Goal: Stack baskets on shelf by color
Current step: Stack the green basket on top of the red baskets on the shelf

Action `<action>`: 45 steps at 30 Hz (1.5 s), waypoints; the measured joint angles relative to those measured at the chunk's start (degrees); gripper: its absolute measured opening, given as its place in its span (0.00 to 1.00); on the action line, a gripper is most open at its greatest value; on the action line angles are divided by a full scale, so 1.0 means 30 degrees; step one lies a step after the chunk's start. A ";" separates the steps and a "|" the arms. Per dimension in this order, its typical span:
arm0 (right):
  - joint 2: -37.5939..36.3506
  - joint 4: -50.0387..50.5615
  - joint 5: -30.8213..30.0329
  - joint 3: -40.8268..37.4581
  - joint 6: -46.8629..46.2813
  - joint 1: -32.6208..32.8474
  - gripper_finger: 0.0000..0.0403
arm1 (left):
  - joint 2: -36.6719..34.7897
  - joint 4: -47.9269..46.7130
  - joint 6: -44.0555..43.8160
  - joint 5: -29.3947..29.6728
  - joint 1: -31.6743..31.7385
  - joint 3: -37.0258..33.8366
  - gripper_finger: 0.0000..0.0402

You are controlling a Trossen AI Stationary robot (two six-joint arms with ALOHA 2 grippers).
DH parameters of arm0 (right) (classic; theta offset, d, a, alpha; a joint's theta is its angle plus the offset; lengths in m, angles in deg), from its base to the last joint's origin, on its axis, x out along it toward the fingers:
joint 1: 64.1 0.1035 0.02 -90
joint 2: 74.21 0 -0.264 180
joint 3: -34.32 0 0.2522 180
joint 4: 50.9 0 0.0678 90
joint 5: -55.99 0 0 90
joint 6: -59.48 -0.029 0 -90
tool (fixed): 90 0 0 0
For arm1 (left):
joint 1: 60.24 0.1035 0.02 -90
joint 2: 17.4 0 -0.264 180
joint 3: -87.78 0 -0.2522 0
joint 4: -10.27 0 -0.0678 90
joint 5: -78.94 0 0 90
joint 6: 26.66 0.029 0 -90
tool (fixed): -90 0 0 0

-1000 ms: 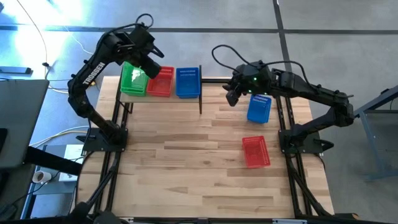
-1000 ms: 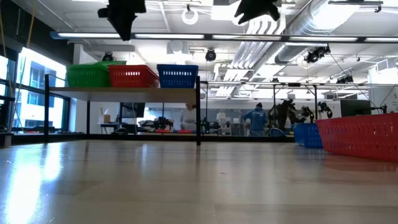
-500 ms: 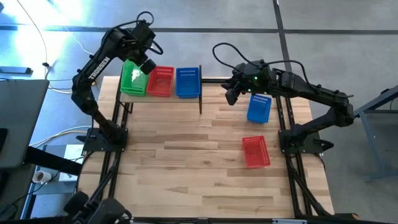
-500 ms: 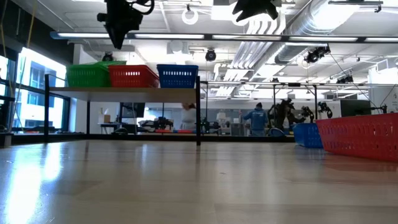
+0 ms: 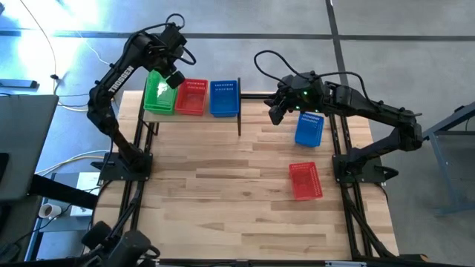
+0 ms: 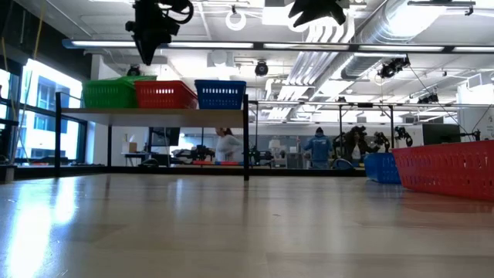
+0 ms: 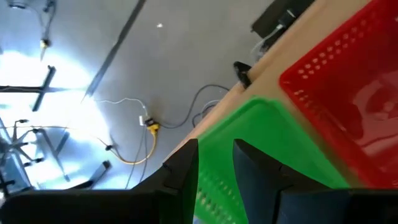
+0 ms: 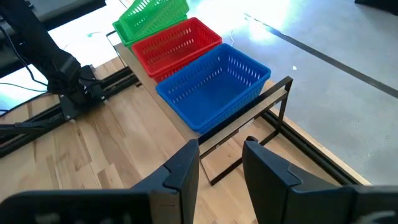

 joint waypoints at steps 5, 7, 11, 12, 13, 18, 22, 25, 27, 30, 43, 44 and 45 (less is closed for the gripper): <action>-0.0004 0.0007 0.0000 0.0000 -0.0005 0.0000 0.27 | 0.0950 0.0013 0.0428 -0.0122 -0.0051 0.0000 0.22; -0.0004 0.0063 0.0000 0.0000 -0.0015 0.0000 0.27 | 0.1205 -0.0147 0.0428 -0.0124 -0.0051 0.0000 0.22; 0.0000 0.0439 0.0000 0.0000 -0.0015 0.0000 0.27 | 0.1315 -0.0191 0.0431 -0.0006 -0.0104 0.0000 0.22; 0.0000 0.0480 0.0000 0.0000 -0.0015 0.0000 0.27 | 0.1353 -0.0194 0.0442 0.0243 -0.0124 0.0005 0.22; 0.0000 0.0488 0.0000 0.0000 -0.0015 0.0000 0.27 | 0.1398 -0.0208 0.0444 0.0558 -0.0172 0.0007 0.22; 0.0000 0.0488 0.0000 0.0000 -0.0006 0.0000 0.27 | 0.1789 -0.0235 0.0785 0.0866 -0.0124 0.0007 0.22; 0.0000 0.0488 0.0000 0.0000 0.0036 0.0000 0.27 | 0.2209 -0.0237 0.0904 0.0860 -0.0124 0.0007 0.22; 0.0000 0.0488 0.0000 0.0000 0.0044 0.0000 0.27 | 0.2520 -0.0229 0.1333 0.0937 -0.0131 0.0007 0.22; 0.0000 0.0488 0.0000 0.0000 0.0099 0.0000 0.27 | 0.2667 -0.0236 0.1324 0.1031 -0.0124 0.0007 0.22; 0.0000 0.0492 0.0010 0.0000 0.0173 0.0000 0.27 | 0.2793 -0.0237 0.1389 0.1235 -0.0124 0.0007 0.22; 0.0000 0.0495 0.0058 0.0000 0.0189 0.0000 0.27 | 0.2791 -0.0307 0.2996 0.1510 -0.0124 0.0011 0.05; 0.0000 0.0495 0.0058 0.0000 0.0189 0.0000 0.27 | 0.2788 -0.0323 0.3144 0.1516 -0.0124 0.0015 0.03; 0.0000 0.0495 0.0065 0.0000 0.0189 0.0000 0.27 | 0.2788 -0.0323 0.3229 0.1558 -0.0124 0.0015 0.02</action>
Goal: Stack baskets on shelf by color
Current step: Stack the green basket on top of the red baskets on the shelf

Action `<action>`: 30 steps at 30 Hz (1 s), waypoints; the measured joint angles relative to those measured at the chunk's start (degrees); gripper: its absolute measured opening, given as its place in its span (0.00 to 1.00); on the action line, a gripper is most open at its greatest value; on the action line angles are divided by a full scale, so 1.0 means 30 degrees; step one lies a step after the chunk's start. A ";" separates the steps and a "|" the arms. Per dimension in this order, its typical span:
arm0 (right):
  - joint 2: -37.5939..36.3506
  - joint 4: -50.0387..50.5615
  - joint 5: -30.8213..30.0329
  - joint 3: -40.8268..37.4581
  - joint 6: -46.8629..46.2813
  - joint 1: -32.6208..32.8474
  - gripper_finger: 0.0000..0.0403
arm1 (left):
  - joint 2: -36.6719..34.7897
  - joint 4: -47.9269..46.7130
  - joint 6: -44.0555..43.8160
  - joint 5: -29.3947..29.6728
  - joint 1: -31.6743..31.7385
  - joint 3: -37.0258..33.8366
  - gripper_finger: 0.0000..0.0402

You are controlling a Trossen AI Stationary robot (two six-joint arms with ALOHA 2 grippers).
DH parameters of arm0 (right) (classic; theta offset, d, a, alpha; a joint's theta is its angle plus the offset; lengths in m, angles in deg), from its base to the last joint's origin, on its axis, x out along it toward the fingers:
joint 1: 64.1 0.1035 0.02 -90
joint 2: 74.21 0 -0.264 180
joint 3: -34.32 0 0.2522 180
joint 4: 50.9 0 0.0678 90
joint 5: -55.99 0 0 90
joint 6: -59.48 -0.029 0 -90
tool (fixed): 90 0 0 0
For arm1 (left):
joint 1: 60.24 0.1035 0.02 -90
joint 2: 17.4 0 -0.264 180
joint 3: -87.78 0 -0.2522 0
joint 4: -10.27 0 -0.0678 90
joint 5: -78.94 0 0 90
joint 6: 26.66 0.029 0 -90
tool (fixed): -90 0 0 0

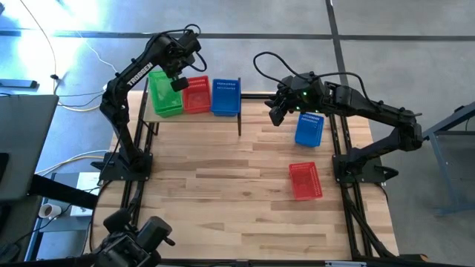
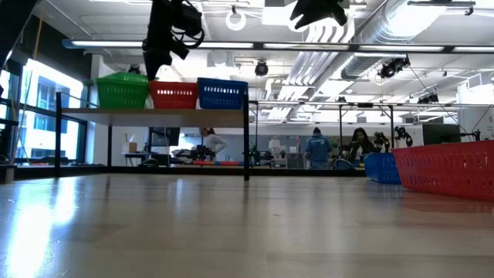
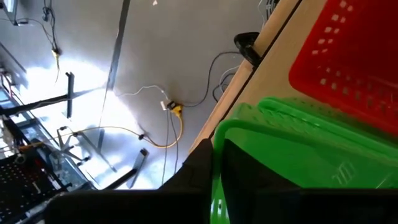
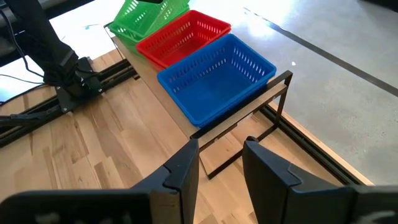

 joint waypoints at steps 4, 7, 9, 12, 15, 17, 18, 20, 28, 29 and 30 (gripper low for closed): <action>0.0000 0.0000 0.0008 0.0000 0.0004 0.0000 0.27 | 0.0000 0.0022 0.0116 0.0499 0.0000 0.0000 0.03; 0.0000 0.0000 0.0008 0.0000 0.0007 0.0000 0.27 | 0.0000 0.0036 0.0212 0.0510 0.0000 0.0000 0.03; 0.0000 0.0000 0.0008 0.0000 0.0007 0.0000 0.27 | -0.0007 0.0038 0.0295 0.0516 -0.0008 0.0000 0.02; 0.0000 0.0000 0.0008 0.0000 0.0007 0.0000 0.27 | -0.0020 0.0078 0.0894 0.0502 -0.0147 0.0000 0.01; 0.0000 0.0013 0.0008 0.0000 0.0007 0.0000 0.27 | -0.0195 0.0080 0.1340 0.0459 -0.0323 0.0000 0.01; 0.0000 0.0121 0.0008 0.0000 0.0013 0.0000 0.27 | -0.0331 0.0081 0.1530 0.0396 -0.0452 0.0000 0.01; 0.0000 0.0209 0.0008 0.0000 0.0015 0.0006 0.27 | -0.0376 0.0080 0.1640 0.0362 -0.0459 0.0000 0.01; 0.0000 0.0431 0.0008 0.0000 0.0011 0.0000 0.27 | -0.0503 0.0093 0.1824 0.0363 -0.0450 0.0000 0.01; 0.0000 0.1107 0.0008 0.0000 0.0007 0.0000 0.27 | -0.1226 0.0095 0.2623 -0.0149 -0.0415 0.0000 0.00; 0.0000 0.1107 0.0008 0.0000 0.0007 0.0006 0.27 | -0.1292 0.0095 0.2695 -0.0197 -0.0415 0.0007 0.00; 0.0000 0.1107 0.0008 -0.0002 0.0012 0.0000 0.27 | -0.1346 0.0095 0.2700 -0.0197 -0.0415 0.0007 0.00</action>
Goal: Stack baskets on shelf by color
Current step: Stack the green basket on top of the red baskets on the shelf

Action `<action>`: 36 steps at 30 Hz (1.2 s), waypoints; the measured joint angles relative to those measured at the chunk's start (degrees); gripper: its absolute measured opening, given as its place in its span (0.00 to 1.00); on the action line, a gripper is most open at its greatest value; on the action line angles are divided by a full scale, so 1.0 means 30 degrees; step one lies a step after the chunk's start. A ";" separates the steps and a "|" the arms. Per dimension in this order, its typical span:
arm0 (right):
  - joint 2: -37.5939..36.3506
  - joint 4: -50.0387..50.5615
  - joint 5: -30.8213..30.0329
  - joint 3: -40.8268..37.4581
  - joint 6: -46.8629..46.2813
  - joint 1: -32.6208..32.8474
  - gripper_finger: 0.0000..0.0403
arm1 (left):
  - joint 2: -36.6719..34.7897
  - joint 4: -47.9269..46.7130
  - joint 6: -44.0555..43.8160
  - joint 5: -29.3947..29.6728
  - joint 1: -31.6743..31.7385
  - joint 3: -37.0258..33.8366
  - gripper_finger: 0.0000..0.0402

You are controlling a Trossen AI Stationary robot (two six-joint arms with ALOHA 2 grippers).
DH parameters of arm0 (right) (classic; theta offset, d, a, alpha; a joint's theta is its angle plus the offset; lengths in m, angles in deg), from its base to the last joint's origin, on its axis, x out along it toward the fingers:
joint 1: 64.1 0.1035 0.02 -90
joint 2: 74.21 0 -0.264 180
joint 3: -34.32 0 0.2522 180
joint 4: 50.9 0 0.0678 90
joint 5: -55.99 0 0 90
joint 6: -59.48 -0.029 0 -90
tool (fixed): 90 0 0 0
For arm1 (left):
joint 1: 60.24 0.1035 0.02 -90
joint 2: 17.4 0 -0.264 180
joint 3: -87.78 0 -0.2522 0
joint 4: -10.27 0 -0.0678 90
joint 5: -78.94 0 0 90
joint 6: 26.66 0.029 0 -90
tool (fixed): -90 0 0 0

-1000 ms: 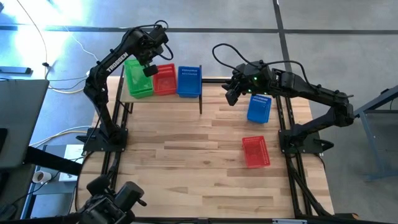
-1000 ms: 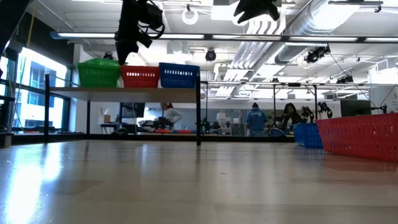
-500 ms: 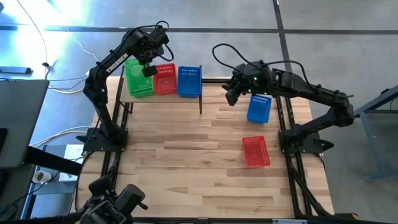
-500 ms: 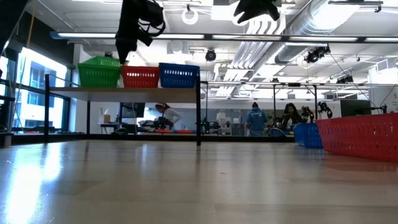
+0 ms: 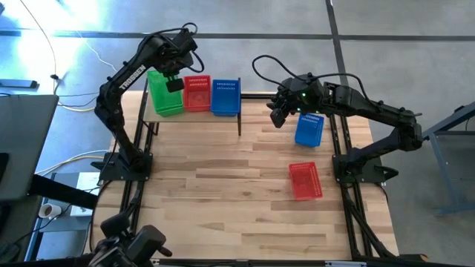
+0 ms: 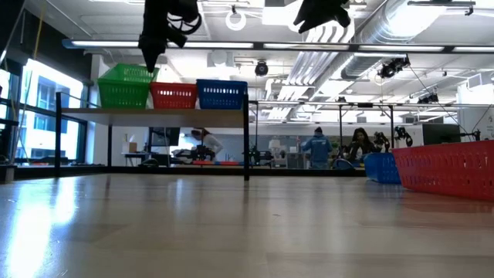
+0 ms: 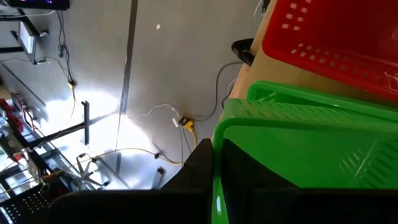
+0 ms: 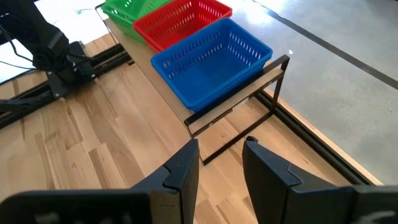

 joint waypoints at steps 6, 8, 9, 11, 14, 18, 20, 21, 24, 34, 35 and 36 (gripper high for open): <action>0.0000 0.0000 0.0000 -0.0003 0.0459 0.0001 0.27 | -0.0352 0.0000 0.0139 -0.0045 -0.0015 0.0000 0.00; 0.0000 0.0000 0.0000 -0.0001 0.0498 0.0007 0.27 | -0.0462 0.0000 0.0426 -0.0044 -0.0015 0.0000 0.00; 0.0000 0.0000 0.0000 0.0002 0.0498 0.0000 0.27 | -0.0506 0.0000 0.0528 -0.0051 -0.0015 0.0000 0.00; 0.0000 0.0000 0.0000 0.0000 0.0498 0.0006 0.27 | -0.0608 0.0007 0.0746 -0.0066 -0.0015 0.0000 0.00; 0.0000 0.0000 0.0000 -0.0003 0.0498 0.0003 0.27 | -0.0767 0.0007 0.1066 -0.0230 -0.0015 0.0000 0.00; 0.0000 0.0014 0.0000 0.0002 0.0498 0.0007 0.27 | -0.1113 0.0000 0.1481 -0.1703 -0.0007 0.0000 0.00; 0.0000 0.0079 0.0000 0.0001 0.0504 0.0007 0.27 | -0.1321 -0.0004 0.1670 -0.1801 -0.0012 0.0000 0.00; 0.0000 0.0089 0.0000 0.0001 0.0607 0.0007 0.27 | -0.1402 -0.0005 0.1780 -0.1777 -0.0013 0.0000 0.00; 0.0000 0.0138 0.0011 -0.0002 0.0971 0.0015 0.27 | -0.1575 0.0000 0.1865 -0.1767 -0.0011 0.0000 0.00; 0.0000 0.0525 0.0051 -0.0005 0.1321 0.0015 0.27 | -0.1295 -0.0005 0.3570 -0.4383 0.0411 0.0000 0.00; 0.0000 0.0663 0.0051 -0.0005 0.1321 0.0015 0.27 | -0.1236 -0.0006 0.3615 -0.4470 0.0526 0.0000 0.00; 0.0000 0.0855 0.0051 -0.0001 0.1321 0.0015 0.27 | -0.1218 -0.0007 0.3742 -0.4738 0.0652 0.0000 0.00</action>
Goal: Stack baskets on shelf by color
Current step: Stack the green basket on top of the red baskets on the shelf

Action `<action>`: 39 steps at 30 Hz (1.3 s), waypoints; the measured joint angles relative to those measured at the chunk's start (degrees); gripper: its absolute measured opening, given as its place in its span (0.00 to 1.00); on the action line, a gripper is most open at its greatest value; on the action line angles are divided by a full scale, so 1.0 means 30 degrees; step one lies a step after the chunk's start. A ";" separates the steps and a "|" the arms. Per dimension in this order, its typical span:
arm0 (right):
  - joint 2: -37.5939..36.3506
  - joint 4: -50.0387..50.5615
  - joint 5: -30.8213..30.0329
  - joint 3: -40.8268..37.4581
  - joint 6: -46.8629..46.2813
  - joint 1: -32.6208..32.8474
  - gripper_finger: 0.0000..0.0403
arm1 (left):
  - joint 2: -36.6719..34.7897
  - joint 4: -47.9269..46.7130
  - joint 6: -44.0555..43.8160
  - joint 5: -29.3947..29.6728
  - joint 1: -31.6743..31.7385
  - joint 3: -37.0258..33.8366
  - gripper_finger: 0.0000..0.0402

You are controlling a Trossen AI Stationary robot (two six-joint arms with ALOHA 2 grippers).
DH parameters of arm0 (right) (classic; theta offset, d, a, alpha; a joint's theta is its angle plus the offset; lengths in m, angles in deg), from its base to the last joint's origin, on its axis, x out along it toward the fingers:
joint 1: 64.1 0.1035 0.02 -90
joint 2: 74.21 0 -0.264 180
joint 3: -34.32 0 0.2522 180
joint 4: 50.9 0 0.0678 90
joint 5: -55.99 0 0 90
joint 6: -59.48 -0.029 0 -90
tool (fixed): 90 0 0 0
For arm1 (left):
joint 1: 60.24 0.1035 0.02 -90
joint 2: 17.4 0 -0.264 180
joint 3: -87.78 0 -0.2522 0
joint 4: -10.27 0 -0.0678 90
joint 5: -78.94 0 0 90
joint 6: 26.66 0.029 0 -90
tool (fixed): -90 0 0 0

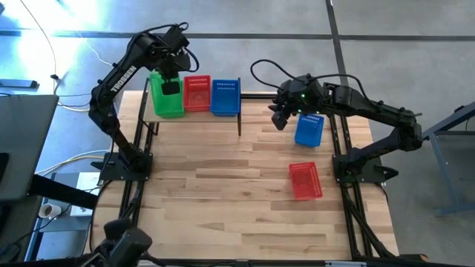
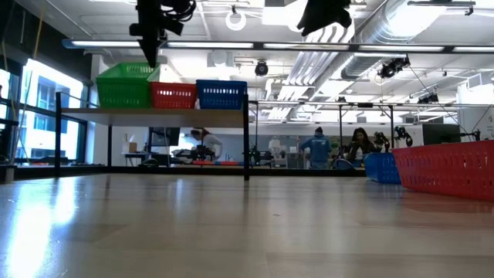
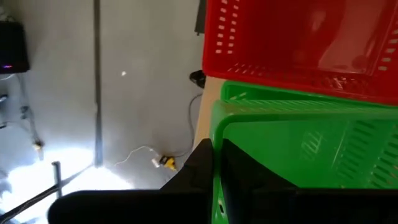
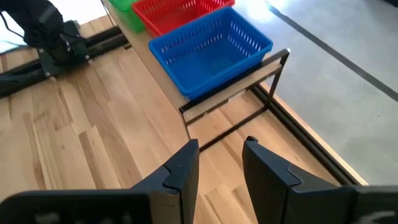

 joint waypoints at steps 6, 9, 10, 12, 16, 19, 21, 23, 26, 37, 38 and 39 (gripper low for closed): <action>0.0000 0.0594 0.0000 -0.0004 0.0000 0.0000 0.27 | 0.0293 -0.0007 0.0637 -0.1746 0.0526 0.0000 0.00; 0.0000 0.0622 0.0000 -0.0004 0.0008 0.0000 0.27 | 0.0490 -0.0015 0.0473 -0.1874 0.0669 0.0000 0.00; 0.0000 0.0628 0.0000 -0.0004 0.0027 0.0000 0.27 | 0.0584 -0.0015 0.0383 -0.2038 0.0738 0.0000 0.00; 0.0000 0.0657 0.0003 -0.0004 0.0032 0.0000 0.27 | 0.0669 -0.0021 0.0224 -0.2424 0.0933 0.0000 0.00; 0.0000 0.0895 0.0007 -0.0004 0.0036 0.0000 0.27 | 0.0738 -0.0022 -0.0088 -0.2766 0.1258 0.0000 0.00; 0.0000 0.1023 0.0007 -0.0004 0.0036 0.0000 0.27 | 0.0743 -0.0029 -0.0194 -0.3517 0.1396 0.0000 0.00; 0.0000 0.1045 0.0011 -0.0004 0.0036 0.0000 0.27 | 0.0749 -0.0022 -0.0194 -0.4034 0.1497 0.0000 0.00; 0.0000 0.1082 0.0011 -0.0004 0.0036 0.0000 0.27 | 0.0746 -0.0029 -0.0205 -0.4516 0.1534 0.0000 0.00; 0.0000 0.1193 0.0015 -0.0004 0.0037 0.0000 0.27 | 0.0747 -0.0022 -0.0249 -0.4952 0.1532 0.0000 0.00; 0.0000 0.1297 0.0022 -0.0004 0.0325 0.0000 0.27 | 0.0750 0.0011 -0.0845 -0.4466 0.1512 0.0000 0.07; 0.0000 0.1299 0.0025 -0.0004 0.0328 0.0000 0.27 | 0.0750 0.0015 -0.0874 -0.4279 0.1502 0.0000 0.08; 0.0000 0.1301 0.0023 -0.0004 0.0323 0.0000 0.27 | 0.0749 0.0016 -0.0879 -0.4208 0.1458 0.0000 0.09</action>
